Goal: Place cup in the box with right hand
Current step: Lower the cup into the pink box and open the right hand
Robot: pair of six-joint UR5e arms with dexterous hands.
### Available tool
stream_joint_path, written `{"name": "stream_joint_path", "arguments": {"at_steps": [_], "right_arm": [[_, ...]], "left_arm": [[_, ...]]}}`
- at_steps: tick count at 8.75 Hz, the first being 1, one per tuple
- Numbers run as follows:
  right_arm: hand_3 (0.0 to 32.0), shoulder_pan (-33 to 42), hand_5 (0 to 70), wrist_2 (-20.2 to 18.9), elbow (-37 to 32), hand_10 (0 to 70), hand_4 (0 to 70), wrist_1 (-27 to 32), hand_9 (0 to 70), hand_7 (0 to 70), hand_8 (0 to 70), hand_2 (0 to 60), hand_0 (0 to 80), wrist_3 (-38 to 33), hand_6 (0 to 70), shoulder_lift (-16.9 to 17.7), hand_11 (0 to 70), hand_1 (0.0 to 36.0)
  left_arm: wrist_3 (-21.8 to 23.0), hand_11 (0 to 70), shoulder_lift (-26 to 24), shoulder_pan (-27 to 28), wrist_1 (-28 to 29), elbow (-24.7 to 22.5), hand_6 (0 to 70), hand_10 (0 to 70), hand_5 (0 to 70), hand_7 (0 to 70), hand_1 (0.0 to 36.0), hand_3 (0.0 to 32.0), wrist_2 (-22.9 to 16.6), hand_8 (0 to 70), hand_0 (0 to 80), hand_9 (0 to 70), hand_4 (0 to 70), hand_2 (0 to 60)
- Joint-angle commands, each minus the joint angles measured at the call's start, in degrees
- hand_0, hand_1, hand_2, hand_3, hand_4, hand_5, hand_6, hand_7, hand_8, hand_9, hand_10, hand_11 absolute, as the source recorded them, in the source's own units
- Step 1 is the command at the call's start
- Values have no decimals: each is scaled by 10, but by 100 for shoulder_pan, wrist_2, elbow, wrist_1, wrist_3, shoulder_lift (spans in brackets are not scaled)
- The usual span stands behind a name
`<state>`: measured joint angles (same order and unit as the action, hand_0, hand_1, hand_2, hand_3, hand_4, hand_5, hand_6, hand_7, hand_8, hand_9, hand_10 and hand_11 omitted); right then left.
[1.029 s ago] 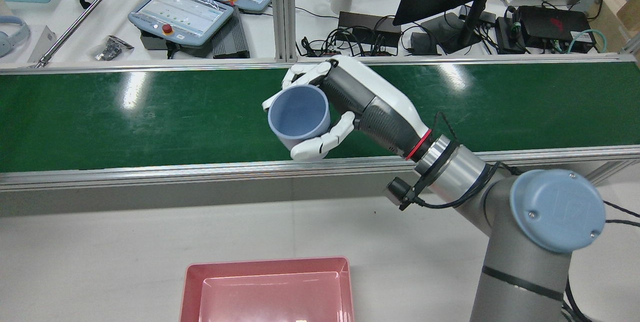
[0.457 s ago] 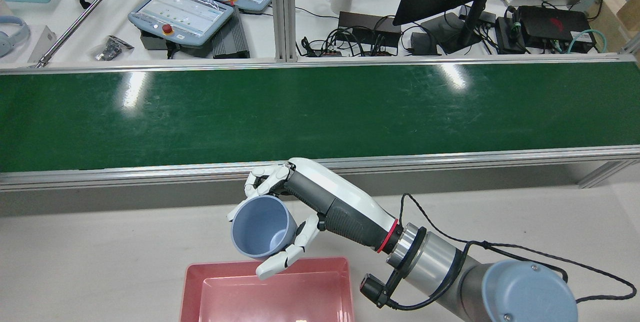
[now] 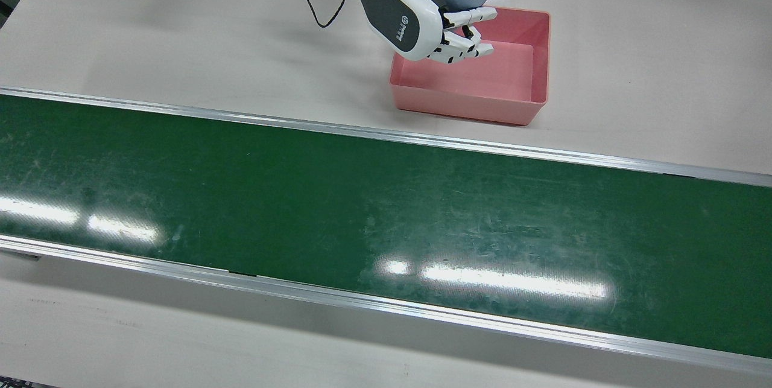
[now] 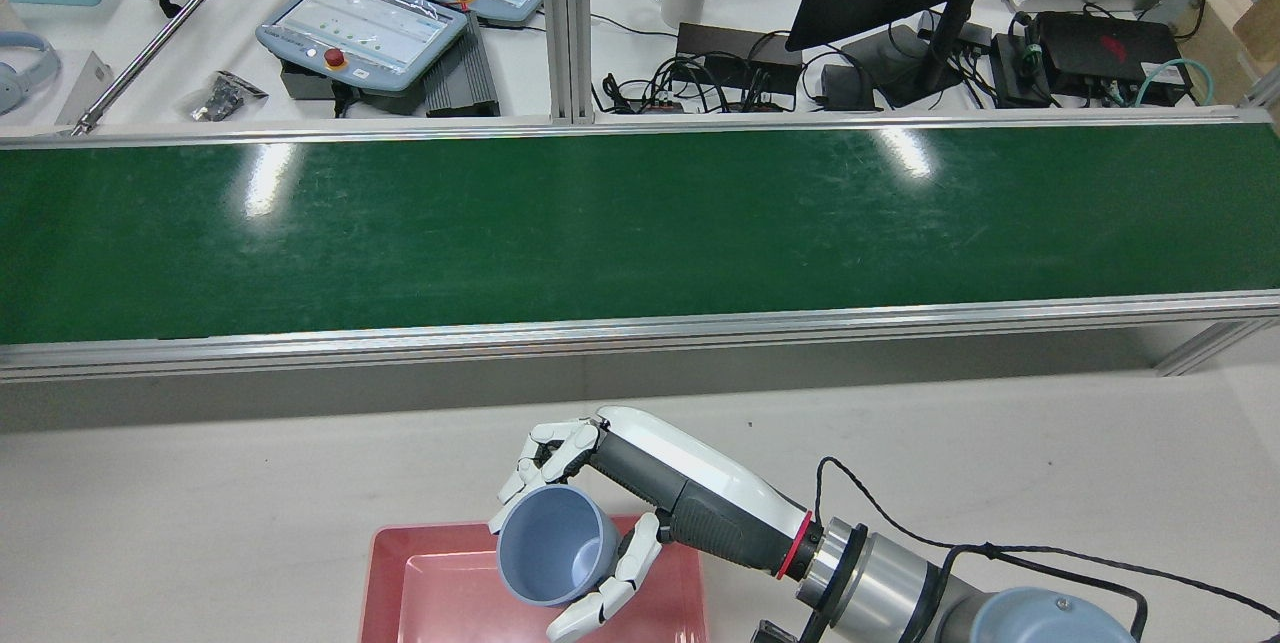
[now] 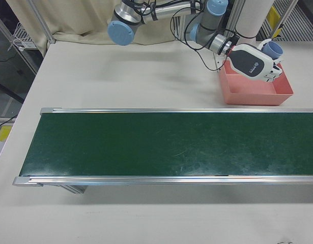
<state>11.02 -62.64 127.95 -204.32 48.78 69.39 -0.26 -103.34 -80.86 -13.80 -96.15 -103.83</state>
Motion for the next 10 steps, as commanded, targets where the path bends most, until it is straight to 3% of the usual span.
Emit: {"name": "stream_joint_path", "arguments": {"at_steps": [1, 3, 5, 8, 10], "right_arm": [[0, -100, 0, 6, -33, 0, 700, -12, 67, 371, 4, 0, 459, -53, 72, 109, 0, 0], [0, -127, 0, -3, -7, 0, 700, -20, 75, 349, 3, 0, 401, -53, 65, 128, 0, 0], [0, -188, 0, 6, -59, 0, 700, -21, 105, 420, 13, 0, 393, -53, 79, 216, 0, 0], [0, -241, 0, 6, -172, 0, 700, -29, 117, 445, 19, 0, 339, -44, 82, 286, 0, 0], [0, -267, 0, 6, -419, 0, 700, -12, 146, 517, 35, 0, 347, -53, 96, 277, 0, 0]], "left_arm": [[0, 0, -2, 0, -9, 0, 0, 0, 0, 0, 0, 0, 3, 0, 0, 0, 0, 0], [0, 0, -2, 0, 0, 0, 0, 0, 0, 0, 0, 0, 3, 0, 0, 0, 0, 0], [0, 0, 6, 0, 0, 0, 0, 0, 0, 0, 0, 0, 3, 0, 0, 0, 0, 0], [0, 0, -2, 0, 0, 0, 0, 0, 0, 0, 0, 0, 3, 0, 0, 0, 0, 0], [0, 0, -2, 0, 0, 0, 0, 0, 0, 0, 0, 0, 3, 0, 0, 0, 0, 0]]}}
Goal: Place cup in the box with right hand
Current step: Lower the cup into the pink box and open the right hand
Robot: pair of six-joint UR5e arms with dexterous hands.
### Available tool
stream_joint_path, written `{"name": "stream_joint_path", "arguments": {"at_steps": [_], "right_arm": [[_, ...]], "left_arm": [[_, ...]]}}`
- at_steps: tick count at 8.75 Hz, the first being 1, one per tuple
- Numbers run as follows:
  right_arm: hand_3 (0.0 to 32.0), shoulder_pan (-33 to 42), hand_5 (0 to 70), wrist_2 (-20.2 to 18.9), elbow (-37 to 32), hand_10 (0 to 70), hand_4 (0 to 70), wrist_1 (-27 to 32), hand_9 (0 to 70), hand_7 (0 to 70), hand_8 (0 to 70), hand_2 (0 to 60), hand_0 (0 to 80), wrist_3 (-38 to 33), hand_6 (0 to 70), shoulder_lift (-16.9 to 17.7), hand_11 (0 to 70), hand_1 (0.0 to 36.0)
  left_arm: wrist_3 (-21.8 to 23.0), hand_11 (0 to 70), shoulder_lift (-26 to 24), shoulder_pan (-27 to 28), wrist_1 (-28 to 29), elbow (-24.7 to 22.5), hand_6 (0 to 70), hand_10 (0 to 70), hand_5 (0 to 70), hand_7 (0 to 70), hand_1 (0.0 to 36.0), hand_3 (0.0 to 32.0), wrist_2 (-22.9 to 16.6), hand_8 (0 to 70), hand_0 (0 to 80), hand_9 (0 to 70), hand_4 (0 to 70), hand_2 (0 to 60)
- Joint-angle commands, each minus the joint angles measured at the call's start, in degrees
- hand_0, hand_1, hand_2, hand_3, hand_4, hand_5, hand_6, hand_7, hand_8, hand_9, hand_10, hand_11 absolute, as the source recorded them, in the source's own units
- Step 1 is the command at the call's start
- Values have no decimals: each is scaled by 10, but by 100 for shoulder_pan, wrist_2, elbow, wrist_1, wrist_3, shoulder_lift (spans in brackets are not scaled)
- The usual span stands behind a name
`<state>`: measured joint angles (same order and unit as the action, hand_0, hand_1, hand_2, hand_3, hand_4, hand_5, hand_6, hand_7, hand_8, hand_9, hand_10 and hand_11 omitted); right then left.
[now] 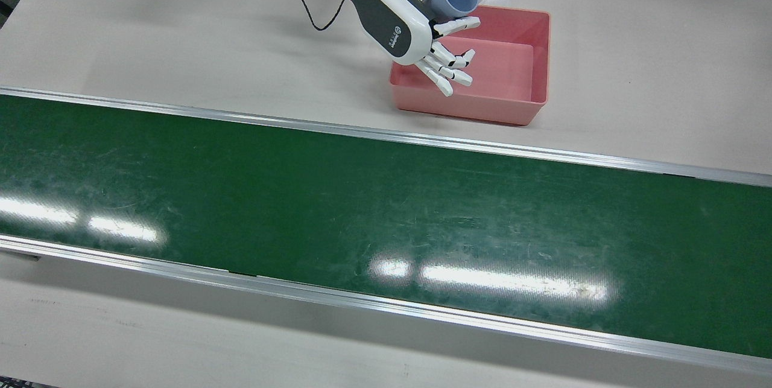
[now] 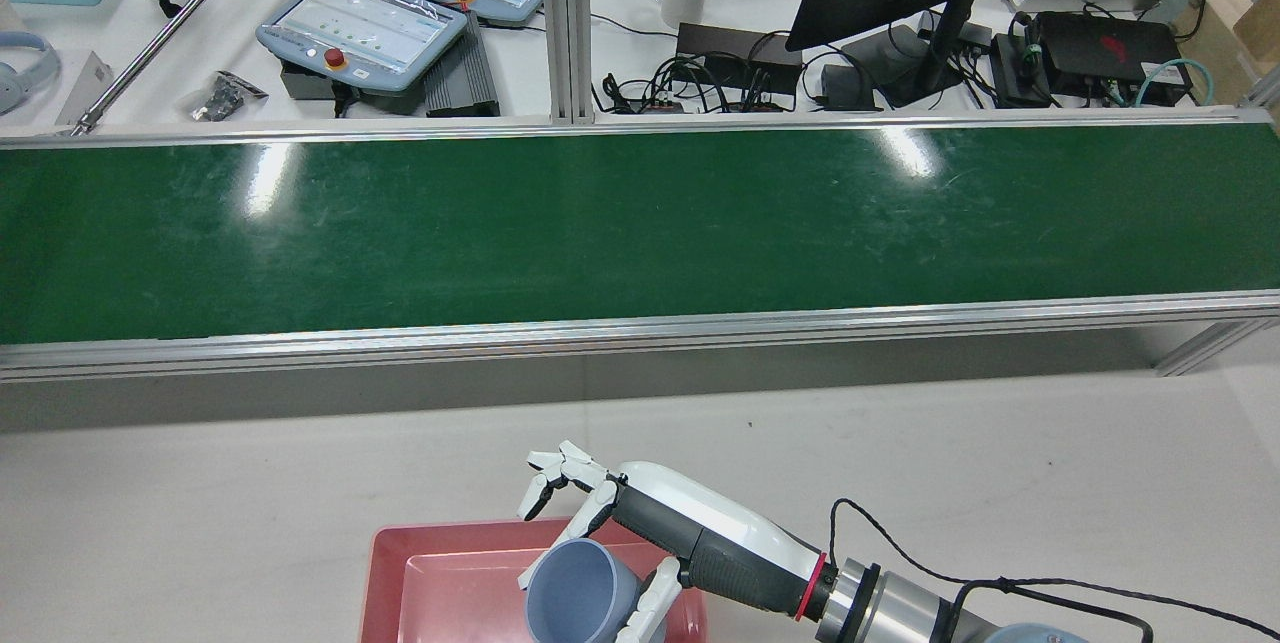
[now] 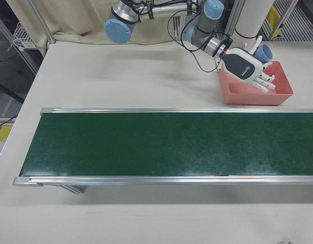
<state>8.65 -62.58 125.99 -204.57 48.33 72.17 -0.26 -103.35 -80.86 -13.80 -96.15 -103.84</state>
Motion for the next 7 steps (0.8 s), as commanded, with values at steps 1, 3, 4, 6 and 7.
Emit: {"name": "stream_joint_path", "arguments": {"at_steps": [1, 3, 4, 6, 7], "right_arm": [[0, -21, 0, 0, -224, 0, 700, 14, 149, 514, 38, 0, 312, 1, 96, -1, 0, 0], [0, -30, 0, 0, -206, 0, 700, 5, 155, 537, 39, 0, 236, -7, 99, -19, 0, 0], [0, -30, 0, 0, -171, 0, 700, 5, 158, 531, 39, 0, 113, -7, 96, -19, 0, 0], [0, -30, 0, 0, -145, 0, 625, 5, 171, 568, 40, 14, 0, -7, 99, -19, 0, 0], [0, -30, 0, -9, -136, 0, 588, 5, 175, 578, 41, 107, 0, -7, 101, -19, 0, 0]], "left_arm": [[0, 0, -1, 0, 1, 0, 0, 0, 0, 0, 0, 0, -4, 0, 0, 0, 0, 0], [0, 0, -1, 0, 1, 0, 0, 0, 0, 0, 0, 0, -4, 0, 0, 0, 0, 0], [0, 0, 8, 0, 1, 0, 0, 0, 0, 0, 0, 0, -4, 0, 0, 0, 0, 0], [0, 0, -1, 0, 1, 0, 0, 0, 0, 0, 0, 0, -4, 0, 0, 0, 0, 0], [0, 0, -1, 0, 1, 0, 0, 0, 0, 0, 0, 0, 4, 0, 0, 0, 0, 0]]}}
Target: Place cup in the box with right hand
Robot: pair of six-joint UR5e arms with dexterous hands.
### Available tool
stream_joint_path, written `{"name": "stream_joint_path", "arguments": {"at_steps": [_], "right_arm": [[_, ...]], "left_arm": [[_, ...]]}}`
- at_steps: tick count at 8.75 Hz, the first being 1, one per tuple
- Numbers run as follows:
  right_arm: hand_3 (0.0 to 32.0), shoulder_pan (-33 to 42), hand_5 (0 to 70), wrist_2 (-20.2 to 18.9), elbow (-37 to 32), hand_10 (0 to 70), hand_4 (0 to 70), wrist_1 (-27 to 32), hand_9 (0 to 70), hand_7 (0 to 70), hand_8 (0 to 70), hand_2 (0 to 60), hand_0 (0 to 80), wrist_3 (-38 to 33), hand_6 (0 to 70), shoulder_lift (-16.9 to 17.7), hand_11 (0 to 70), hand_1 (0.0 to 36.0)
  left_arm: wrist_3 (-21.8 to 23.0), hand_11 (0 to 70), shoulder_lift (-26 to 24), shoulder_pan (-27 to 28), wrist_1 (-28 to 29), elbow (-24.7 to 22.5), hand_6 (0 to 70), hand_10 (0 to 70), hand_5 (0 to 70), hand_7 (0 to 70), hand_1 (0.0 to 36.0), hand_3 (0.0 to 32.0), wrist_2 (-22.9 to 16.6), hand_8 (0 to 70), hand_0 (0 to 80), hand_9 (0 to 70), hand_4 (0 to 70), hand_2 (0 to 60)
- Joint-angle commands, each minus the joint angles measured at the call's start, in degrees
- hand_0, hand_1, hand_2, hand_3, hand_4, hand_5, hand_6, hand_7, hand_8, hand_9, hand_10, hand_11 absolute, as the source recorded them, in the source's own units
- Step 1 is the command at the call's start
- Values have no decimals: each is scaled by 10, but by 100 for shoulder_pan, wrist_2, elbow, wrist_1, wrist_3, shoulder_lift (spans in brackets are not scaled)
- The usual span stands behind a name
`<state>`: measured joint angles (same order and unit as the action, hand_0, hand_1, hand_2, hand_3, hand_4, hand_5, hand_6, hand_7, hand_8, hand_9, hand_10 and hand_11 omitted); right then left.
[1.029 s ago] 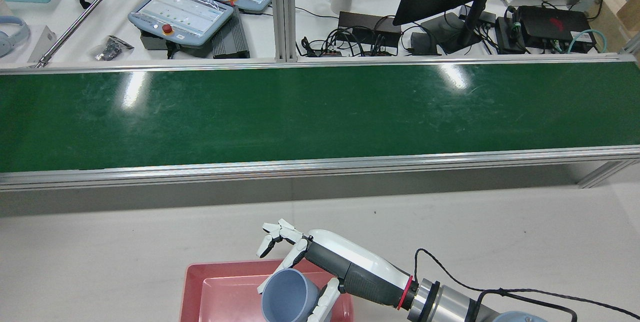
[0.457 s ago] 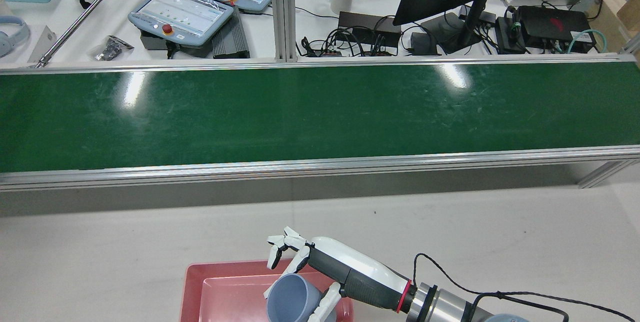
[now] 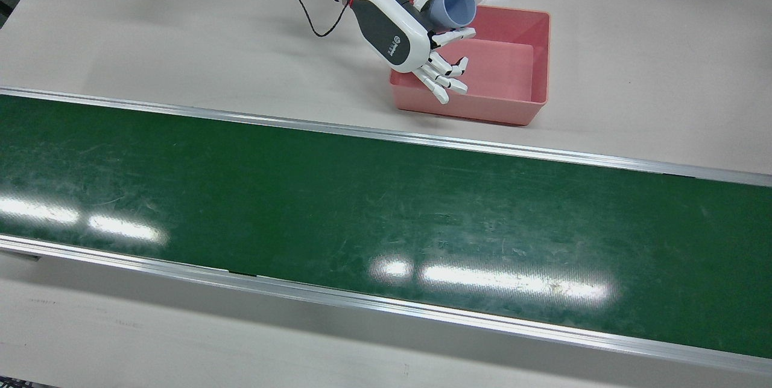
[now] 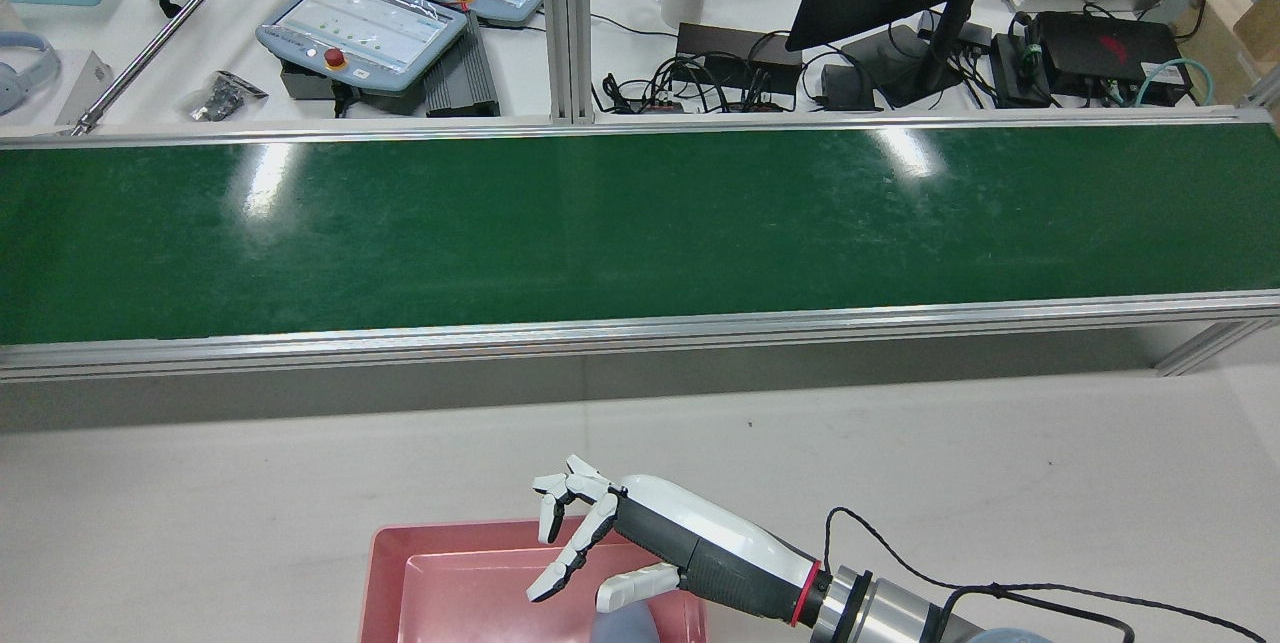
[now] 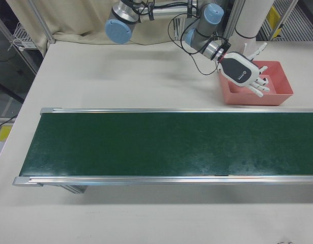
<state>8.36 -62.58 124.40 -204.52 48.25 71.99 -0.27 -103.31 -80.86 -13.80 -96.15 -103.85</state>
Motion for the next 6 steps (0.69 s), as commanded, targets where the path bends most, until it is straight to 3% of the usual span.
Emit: {"name": "stream_joint_path", "arguments": {"at_steps": [1, 2, 3, 4, 5, 6], "right_arm": [[0, 8, 0, -9, 92, 0, 549, -9, 179, 587, 42, 210, 0, 0, 102, -1, 0, 0], [0, 86, 0, -17, 406, 0, 567, -35, 175, 576, 40, 143, 0, 26, 101, 25, 0, 0], [0, 331, 0, -17, 697, 0, 700, -35, 172, 572, 38, 0, 30, 0, 101, 43, 0, 0], [0, 594, 0, 0, 995, 0, 688, -35, 166, 545, 42, 0, 394, 0, 104, 60, 0, 0], [0, 919, 10, 9, 1155, 0, 629, -35, 169, 526, 52, 0, 505, 0, 110, 69, 0, 6], [0, 1305, 9, 87, 1261, 0, 586, -27, 152, 486, 44, 0, 499, -52, 100, 174, 0, 0]], "left_arm": [[0, 0, 4, 0, 0, 0, 0, 0, 0, 0, 0, 0, 5, 0, 0, 0, 0, 0], [0, 0, -5, 0, 0, 0, 0, 0, 0, 0, 0, 0, -3, 0, 0, 0, 0, 0], [0, 0, -5, 0, 0, 0, 0, 0, 0, 0, 0, 0, 5, 0, 0, 0, 0, 0], [0, 0, -5, 0, 0, 9, 0, 0, 0, 0, 0, 0, 5, 0, 0, 0, 0, 0], [0, 0, -5, 0, 0, 9, 0, 0, 0, 0, 0, 0, 5, 0, 0, 0, 0, 0], [0, 0, -5, 0, 0, 9, 0, 0, 0, 0, 0, 0, -3, 0, 0, 0, 0, 0]]}}
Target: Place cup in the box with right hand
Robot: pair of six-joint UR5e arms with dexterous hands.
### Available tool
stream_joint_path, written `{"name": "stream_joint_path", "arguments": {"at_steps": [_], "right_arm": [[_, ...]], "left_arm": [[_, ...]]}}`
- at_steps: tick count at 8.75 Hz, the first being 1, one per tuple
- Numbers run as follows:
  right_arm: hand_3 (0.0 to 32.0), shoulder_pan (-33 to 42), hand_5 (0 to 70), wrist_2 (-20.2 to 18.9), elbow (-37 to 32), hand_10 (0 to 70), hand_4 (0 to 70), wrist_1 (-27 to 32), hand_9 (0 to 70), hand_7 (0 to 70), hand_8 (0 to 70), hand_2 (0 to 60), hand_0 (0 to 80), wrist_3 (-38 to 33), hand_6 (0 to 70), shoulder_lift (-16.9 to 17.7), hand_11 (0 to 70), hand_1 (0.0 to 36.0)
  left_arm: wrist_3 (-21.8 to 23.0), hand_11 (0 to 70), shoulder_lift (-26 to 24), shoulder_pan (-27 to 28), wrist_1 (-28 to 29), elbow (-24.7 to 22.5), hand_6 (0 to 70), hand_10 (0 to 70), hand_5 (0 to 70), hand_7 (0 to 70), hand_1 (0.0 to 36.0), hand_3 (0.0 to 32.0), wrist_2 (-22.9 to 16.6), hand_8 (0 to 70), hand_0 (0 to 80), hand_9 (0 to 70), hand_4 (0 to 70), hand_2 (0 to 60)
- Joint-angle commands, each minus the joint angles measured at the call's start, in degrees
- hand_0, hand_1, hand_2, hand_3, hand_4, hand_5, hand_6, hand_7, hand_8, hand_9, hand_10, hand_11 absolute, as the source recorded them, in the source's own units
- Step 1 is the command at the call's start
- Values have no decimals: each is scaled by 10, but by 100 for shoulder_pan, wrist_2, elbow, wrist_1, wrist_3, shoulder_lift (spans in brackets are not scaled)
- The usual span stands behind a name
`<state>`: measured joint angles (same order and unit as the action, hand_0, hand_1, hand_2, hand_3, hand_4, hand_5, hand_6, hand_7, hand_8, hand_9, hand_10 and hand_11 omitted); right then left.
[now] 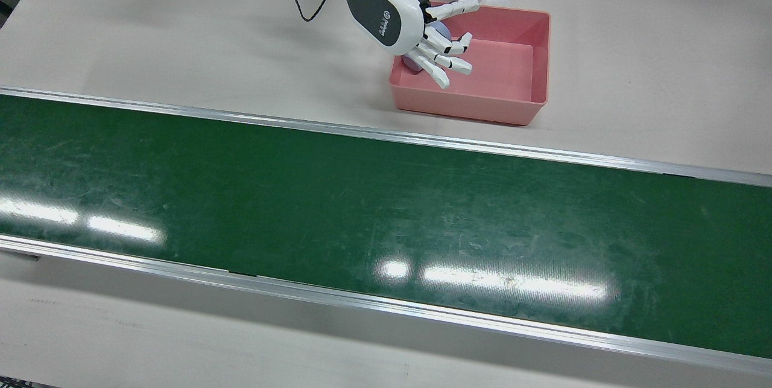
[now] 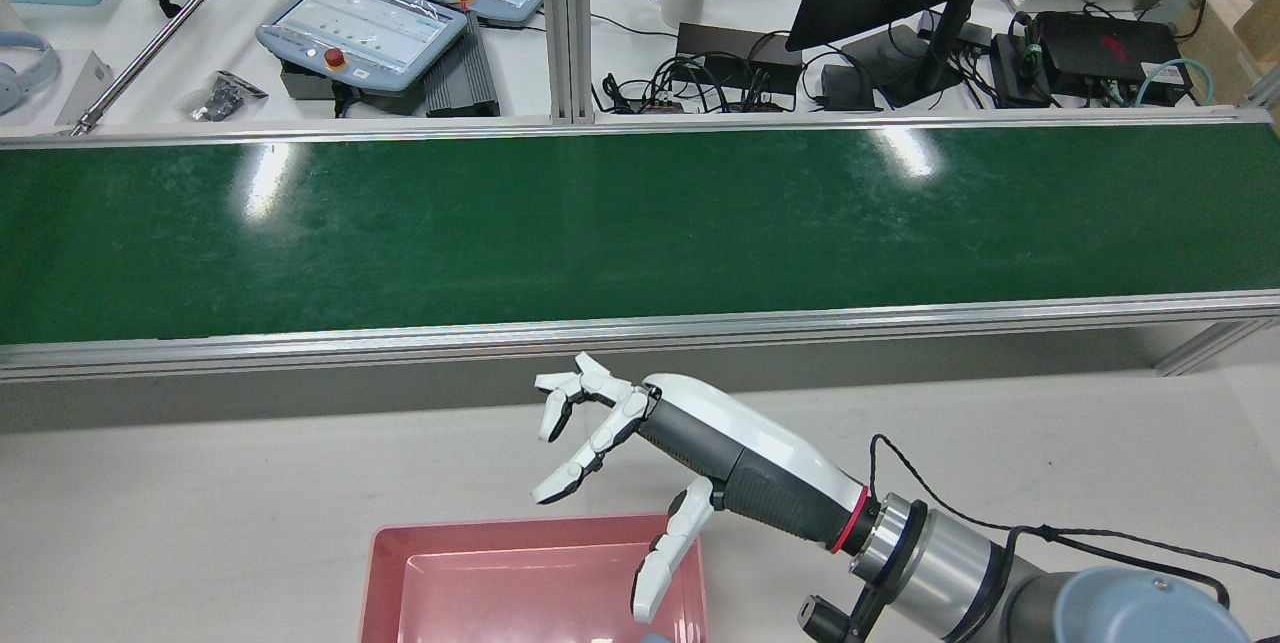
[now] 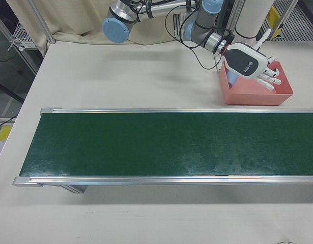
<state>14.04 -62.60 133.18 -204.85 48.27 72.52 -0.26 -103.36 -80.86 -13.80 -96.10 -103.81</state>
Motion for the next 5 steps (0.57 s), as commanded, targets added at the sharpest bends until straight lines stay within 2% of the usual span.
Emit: {"name": "stream_joint_path", "arguments": {"at_steps": [1, 4, 5], "right_arm": [[0, 1115, 4, 177, 472, 0, 539, 6, 127, 426, 31, 0, 484, -377, 85, 391, 0, 0], [0, 2512, 0, 47, 79, 10, 544, 33, 115, 389, 27, 0, 463, -1879, 80, 1165, 12, 0], [0, 3003, 0, -372, -97, 11, 526, 33, 111, 361, 28, 0, 459, -2092, 76, 1307, 13, 0]], "left_arm": [[0, 0, 0, 0, 0, 3, 0, 0, 0, 0, 0, 0, -8, 0, 0, 0, 0, 0], [0, 0, 0, 0, 9, 3, 0, 0, 0, 0, 0, 0, 1, 0, 0, 0, 0, 0], [0, 0, 0, 0, 9, 3, 0, 0, 0, 0, 0, 0, 1, 0, 0, 0, 0, 0]]}}
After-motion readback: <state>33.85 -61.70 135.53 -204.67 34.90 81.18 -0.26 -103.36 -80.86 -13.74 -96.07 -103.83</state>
